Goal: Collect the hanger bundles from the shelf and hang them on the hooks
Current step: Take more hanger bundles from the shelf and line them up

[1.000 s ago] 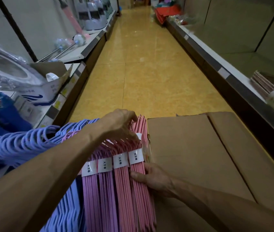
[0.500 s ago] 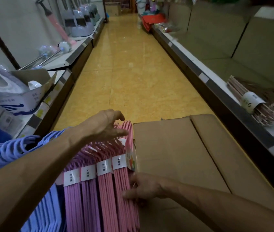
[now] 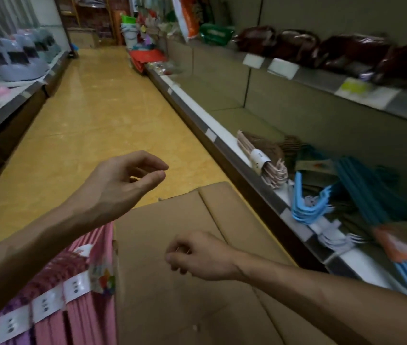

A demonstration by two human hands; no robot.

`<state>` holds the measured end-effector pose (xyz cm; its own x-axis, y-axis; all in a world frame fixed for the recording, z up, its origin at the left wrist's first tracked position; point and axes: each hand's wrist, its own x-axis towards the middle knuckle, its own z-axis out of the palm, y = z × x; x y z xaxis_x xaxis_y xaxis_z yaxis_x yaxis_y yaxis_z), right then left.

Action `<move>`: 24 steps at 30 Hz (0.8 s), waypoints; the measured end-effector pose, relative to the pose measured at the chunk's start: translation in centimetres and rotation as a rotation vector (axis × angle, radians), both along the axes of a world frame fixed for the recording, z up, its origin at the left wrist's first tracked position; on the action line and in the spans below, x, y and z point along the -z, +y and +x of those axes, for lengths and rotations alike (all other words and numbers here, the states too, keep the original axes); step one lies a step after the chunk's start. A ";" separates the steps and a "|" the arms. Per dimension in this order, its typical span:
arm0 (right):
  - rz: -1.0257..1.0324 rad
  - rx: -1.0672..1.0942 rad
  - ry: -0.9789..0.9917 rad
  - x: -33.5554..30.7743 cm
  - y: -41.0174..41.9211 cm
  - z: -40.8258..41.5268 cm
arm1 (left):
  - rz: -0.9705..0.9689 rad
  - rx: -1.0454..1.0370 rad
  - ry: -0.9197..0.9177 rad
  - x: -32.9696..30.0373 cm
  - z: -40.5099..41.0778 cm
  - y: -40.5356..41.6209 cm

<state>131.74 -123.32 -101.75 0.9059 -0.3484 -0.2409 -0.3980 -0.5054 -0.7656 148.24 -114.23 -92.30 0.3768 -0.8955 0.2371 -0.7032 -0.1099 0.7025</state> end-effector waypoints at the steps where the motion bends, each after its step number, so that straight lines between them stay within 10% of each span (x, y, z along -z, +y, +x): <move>1: -0.007 0.022 -0.003 -0.3 -0.6 -1.1 | -0.005 0.014 0.024 -0.1 -0.7 -0.5; 18: -0.258 0.778 -0.128 -4.9 -11.2 -23.1 | -0.155 0.257 0.412 0.7 -14.9 -11.4; 24: -0.378 1.002 0.226 -5.1 -10.4 -31.5 | -0.126 0.393 0.518 2.6 -21.5 -15.5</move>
